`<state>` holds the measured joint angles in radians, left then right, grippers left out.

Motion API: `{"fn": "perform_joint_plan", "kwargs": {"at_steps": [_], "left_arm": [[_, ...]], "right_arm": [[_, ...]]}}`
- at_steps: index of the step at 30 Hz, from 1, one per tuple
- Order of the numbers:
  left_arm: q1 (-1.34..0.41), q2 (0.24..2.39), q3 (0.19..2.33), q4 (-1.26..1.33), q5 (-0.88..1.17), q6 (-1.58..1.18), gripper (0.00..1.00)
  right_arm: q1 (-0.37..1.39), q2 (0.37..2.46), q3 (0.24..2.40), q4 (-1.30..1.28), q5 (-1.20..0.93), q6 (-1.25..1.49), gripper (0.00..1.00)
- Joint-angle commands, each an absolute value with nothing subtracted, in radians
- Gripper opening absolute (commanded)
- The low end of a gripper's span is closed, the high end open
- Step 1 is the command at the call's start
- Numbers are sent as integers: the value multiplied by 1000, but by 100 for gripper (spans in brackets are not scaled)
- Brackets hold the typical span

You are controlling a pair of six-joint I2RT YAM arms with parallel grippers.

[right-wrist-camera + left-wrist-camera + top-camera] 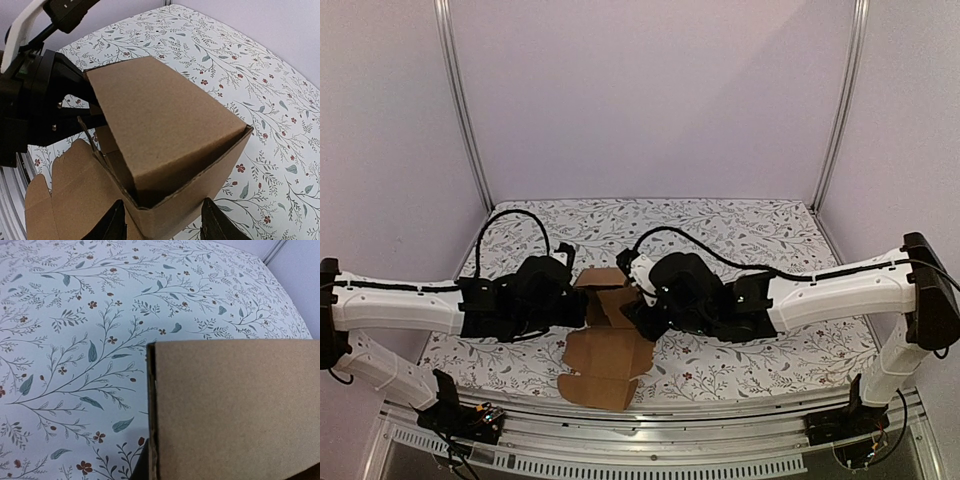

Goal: Fold the paper box

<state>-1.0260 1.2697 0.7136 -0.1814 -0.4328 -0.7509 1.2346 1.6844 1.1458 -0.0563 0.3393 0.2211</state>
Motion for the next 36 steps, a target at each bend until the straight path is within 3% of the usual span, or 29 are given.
{"fn": "perform_joint_plan", "kwargs": {"at_steps": [1,15,19,31,36], "left_arm": [[-1047,1298,748,-205,-475,-793,0],[-1069,1330,771,-229,-527,-861,0],[-1079,1338,780,-229,-532,-866,0],[-1103,1374,796,-222,-531,-924,0],[-1103,1384,801,-219,-528,-934,0]], "right_arm": [[1255,1732,1189,-11,405,261,49],[1277,1818,1228,53,590,321,50],[1279,1841,1239,77,624,326,46],[1295,1904,1255,152,756,328,24],[1311,1925,1271,161,781,325,2]]}}
